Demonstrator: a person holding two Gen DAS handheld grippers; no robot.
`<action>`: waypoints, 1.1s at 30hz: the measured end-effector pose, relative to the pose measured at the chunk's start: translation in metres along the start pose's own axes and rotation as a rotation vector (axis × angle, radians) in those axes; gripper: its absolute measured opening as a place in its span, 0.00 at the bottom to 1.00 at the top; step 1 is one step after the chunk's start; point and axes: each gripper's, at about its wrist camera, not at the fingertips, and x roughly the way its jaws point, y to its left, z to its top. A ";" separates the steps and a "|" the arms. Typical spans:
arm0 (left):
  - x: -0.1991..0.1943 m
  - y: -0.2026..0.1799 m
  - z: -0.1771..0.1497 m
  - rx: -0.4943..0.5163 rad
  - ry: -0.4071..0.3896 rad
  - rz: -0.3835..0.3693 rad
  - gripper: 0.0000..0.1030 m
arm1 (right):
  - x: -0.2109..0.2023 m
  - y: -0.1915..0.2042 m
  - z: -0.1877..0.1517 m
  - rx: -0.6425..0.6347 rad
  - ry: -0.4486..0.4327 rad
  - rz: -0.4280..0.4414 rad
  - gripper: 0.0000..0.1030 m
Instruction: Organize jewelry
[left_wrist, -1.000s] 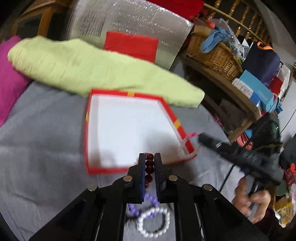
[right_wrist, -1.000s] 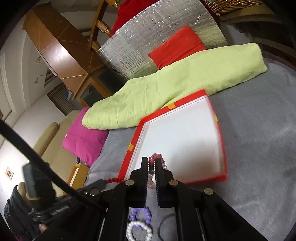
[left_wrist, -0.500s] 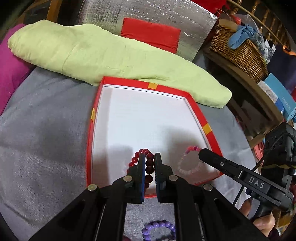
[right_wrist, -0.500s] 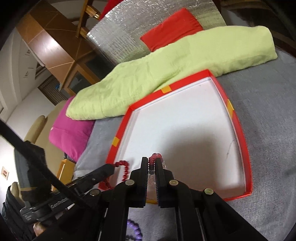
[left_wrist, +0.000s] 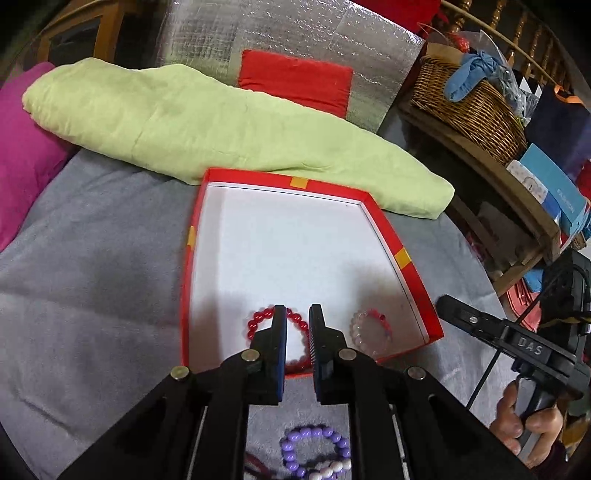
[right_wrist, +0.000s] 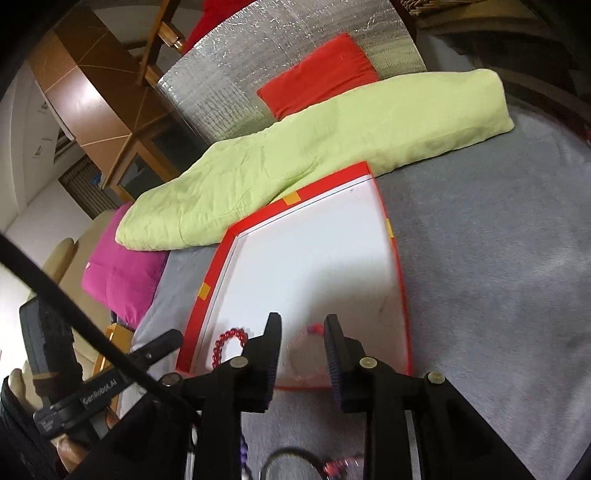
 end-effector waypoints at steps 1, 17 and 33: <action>-0.004 0.002 -0.003 -0.004 -0.002 0.007 0.11 | -0.004 -0.001 -0.001 -0.002 0.002 0.001 0.27; -0.049 0.049 -0.073 -0.103 0.089 0.078 0.11 | -0.040 -0.025 -0.056 -0.024 0.188 -0.135 0.27; -0.024 0.026 -0.090 0.016 0.210 0.093 0.11 | -0.022 -0.023 -0.071 -0.094 0.272 -0.211 0.37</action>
